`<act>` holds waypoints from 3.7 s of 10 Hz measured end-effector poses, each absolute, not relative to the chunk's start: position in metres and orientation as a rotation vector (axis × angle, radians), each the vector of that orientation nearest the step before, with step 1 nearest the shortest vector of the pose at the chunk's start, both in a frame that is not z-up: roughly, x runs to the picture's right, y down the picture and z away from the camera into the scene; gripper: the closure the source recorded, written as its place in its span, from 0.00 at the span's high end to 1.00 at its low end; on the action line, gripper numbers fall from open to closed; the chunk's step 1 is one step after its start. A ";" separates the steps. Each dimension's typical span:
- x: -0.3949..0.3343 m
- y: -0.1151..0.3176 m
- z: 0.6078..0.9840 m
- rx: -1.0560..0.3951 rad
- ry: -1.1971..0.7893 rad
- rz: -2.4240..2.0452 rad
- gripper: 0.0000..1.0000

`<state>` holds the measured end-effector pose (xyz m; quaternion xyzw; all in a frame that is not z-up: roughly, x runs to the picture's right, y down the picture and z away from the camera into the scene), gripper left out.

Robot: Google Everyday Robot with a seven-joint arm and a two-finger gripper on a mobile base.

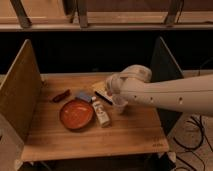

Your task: Stand the bottle upright

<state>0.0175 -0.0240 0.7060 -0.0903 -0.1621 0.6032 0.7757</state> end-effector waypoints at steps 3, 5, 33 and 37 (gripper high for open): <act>0.006 -0.006 0.731 -0.259 -0.338 1.330 0.80; -0.008 0.007 0.751 -0.305 -0.332 1.328 0.80; -0.040 0.056 0.890 -0.649 -0.096 1.351 0.80; -0.043 0.072 0.890 -0.723 0.126 1.311 0.80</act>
